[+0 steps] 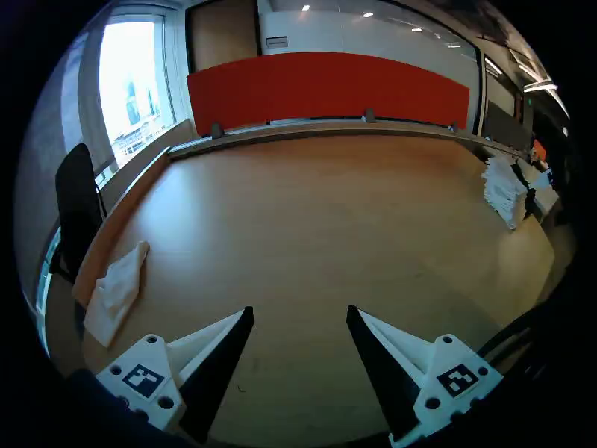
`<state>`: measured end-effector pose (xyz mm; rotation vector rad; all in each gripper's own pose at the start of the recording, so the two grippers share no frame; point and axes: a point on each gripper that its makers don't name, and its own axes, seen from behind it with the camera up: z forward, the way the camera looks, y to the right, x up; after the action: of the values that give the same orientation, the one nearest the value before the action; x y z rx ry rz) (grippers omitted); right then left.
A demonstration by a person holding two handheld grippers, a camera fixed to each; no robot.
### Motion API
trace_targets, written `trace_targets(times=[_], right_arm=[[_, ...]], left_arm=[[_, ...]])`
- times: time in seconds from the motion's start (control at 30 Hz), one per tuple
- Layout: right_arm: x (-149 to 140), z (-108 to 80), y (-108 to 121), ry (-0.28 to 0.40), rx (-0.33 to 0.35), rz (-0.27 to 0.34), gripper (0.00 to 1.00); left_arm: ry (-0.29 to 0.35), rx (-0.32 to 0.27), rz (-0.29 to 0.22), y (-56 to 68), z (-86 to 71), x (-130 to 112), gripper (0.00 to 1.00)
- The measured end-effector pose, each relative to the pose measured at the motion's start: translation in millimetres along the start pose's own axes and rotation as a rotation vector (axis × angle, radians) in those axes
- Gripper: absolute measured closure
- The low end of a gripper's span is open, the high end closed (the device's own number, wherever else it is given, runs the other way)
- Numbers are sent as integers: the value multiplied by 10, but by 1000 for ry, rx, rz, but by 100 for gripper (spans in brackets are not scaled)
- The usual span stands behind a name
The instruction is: Fold towel
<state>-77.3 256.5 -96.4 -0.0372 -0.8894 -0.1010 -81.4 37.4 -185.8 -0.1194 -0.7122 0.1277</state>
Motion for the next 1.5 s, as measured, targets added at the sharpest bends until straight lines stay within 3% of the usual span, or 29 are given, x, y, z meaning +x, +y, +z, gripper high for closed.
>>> trace_targets(times=[0.5, 0.9, 1.3, 1.5], right_arm=[[653, -345, -313, 258, -23, 33, 0], [1325, -829, -461, 577, -95, 68, 0], [1572, -1029, -693, 666, -113, 54, 0], [1677, -1102, -832, 695, -99, 49, 0]], left_arm=[[9, -9, -32, 9, 2, 33, 7], [9, -16, -44, 10, 13, 62, 8], [31, -19, -38, -17, 31, 141, 7], [65, -19, -43, -55, 57, 294, 8]])
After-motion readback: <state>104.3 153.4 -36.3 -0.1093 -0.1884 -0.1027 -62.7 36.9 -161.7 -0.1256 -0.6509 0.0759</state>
